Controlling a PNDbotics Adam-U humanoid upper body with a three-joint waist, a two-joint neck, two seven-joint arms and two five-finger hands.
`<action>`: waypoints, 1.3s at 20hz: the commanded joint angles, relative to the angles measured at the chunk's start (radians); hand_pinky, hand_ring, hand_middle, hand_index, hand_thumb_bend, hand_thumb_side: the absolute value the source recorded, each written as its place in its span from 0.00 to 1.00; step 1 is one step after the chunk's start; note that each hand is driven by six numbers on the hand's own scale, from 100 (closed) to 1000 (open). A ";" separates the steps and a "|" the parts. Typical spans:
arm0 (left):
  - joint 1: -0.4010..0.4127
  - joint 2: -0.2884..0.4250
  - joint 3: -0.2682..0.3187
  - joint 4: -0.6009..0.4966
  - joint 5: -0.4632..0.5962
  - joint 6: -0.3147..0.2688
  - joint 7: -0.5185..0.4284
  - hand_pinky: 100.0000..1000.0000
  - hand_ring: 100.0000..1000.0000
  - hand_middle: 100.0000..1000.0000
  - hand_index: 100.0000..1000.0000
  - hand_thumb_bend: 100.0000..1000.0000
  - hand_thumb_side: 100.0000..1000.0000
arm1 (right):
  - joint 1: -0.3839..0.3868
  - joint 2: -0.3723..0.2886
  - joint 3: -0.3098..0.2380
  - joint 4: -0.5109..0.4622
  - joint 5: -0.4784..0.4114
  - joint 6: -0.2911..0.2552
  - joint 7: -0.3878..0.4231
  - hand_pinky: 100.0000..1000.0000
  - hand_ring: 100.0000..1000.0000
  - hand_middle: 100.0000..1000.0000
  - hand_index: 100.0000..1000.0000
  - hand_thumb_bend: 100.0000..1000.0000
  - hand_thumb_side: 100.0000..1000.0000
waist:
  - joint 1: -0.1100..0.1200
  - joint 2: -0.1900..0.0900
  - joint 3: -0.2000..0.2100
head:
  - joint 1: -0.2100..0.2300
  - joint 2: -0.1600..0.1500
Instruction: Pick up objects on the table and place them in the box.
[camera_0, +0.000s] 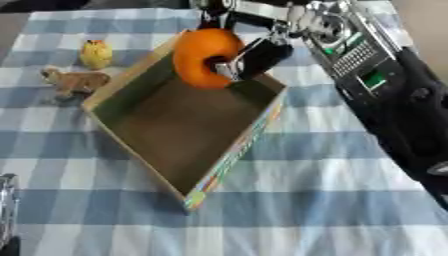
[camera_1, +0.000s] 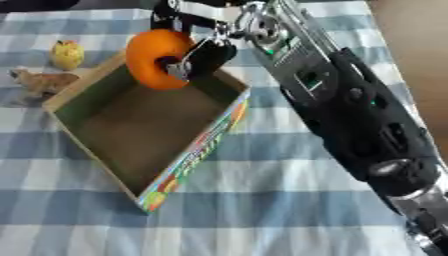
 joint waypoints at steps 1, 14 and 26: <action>-0.014 0.005 -0.001 -0.019 0.003 -0.002 -0.005 0.43 0.52 0.54 0.67 0.00 0.76 | -0.013 0.016 0.012 0.011 0.016 -0.012 0.024 0.63 0.77 0.39 0.59 0.00 0.00 | -0.001 -0.018 0.001 | -0.004 -0.009; -0.014 0.005 -0.001 -0.019 0.005 -0.001 -0.005 0.43 0.52 0.54 0.67 0.00 0.76 | -0.004 0.042 0.050 0.091 0.096 -0.075 0.158 0.70 0.87 0.62 0.79 0.00 0.03 | -0.004 -0.015 0.004 | -0.004 -0.012; -0.012 0.005 -0.001 -0.019 0.005 0.001 -0.005 0.43 0.52 0.54 0.67 0.00 0.76 | -0.011 0.043 0.030 0.093 0.101 -0.112 0.188 0.79 0.96 0.77 0.89 0.51 0.32 | -0.003 -0.019 0.003 | -0.001 -0.016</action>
